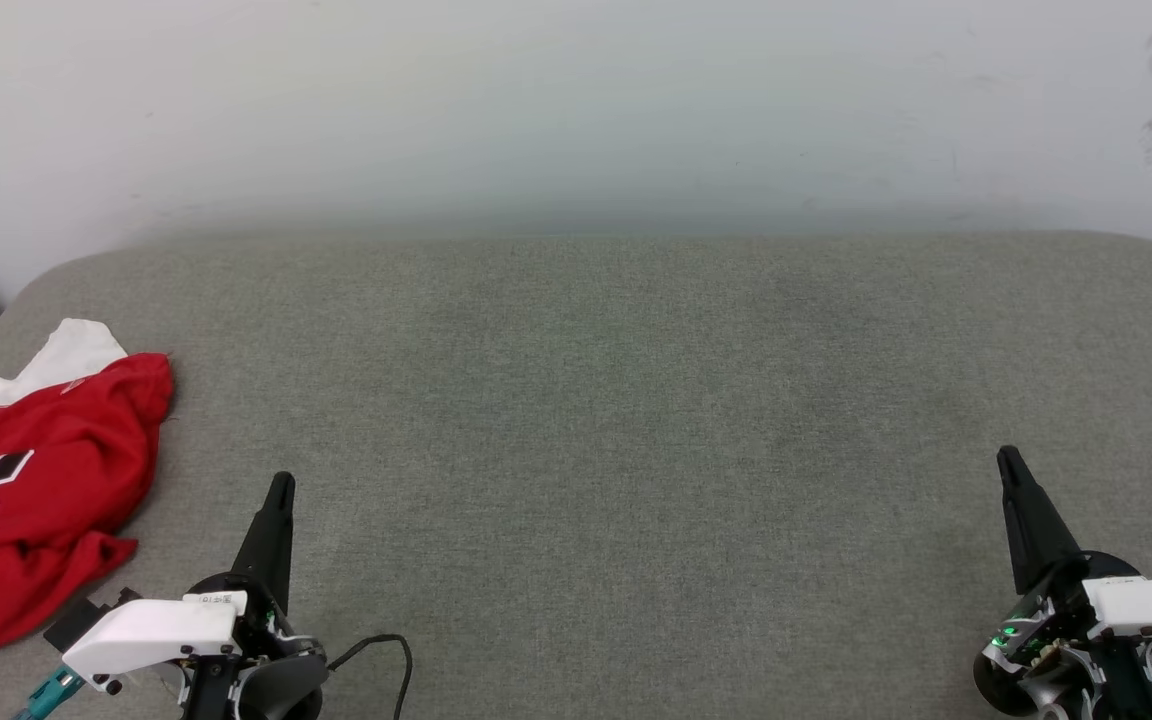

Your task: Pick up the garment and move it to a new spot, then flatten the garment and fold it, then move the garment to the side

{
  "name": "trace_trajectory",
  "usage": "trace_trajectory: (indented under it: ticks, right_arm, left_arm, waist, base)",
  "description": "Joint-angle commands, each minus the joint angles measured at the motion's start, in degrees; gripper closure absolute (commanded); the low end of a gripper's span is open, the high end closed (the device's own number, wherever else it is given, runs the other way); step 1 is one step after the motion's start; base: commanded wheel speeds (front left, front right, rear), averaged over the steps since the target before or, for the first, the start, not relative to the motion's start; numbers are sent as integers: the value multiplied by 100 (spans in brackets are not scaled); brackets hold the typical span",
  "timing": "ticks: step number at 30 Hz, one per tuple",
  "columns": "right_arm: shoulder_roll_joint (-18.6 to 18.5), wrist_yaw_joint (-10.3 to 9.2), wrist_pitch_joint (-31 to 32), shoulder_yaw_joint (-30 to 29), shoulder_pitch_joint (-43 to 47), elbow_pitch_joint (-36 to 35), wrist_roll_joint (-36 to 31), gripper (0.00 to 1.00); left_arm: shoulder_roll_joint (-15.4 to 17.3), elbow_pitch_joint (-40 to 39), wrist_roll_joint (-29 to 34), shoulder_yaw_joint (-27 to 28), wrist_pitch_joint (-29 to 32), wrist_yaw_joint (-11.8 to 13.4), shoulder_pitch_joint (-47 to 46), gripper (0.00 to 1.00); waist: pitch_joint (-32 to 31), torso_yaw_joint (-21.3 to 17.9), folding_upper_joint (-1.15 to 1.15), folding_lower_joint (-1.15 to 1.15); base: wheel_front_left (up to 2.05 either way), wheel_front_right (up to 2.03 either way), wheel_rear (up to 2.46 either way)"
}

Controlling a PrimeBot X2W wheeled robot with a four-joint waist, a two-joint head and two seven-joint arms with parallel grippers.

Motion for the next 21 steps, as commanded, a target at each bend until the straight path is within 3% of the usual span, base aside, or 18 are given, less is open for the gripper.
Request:
trace_trajectory:
  ticks: [1,5,6,21]
  right_arm:
    - [21,-4,-4,4,-73,4,-28,100]
    - [1,-1,-4,6,34,49,-4,100]
    - [1,-1,-13,14,65,72,-13,0]
    - [-22,-1,-443,303,169,-197,-514,0]
  left_arm:
    - [-11,-3,8,6,7,-21,-46,100]
    - [-3,48,-4,-12,-4,1,30,100]
    - [-7,74,-7,-26,-12,1,59,0]
    - [12,-226,186,-530,-442,1,37,0]
  waist:
    - [0,0,0,0]
    - [0,0,0,0]
    - [1,0,0,0]
    - [-12,1,0,0]
  base:
    - [0,0,0]
    - [0,0,0]
    - [0,0,0]
    - [0,0,0]
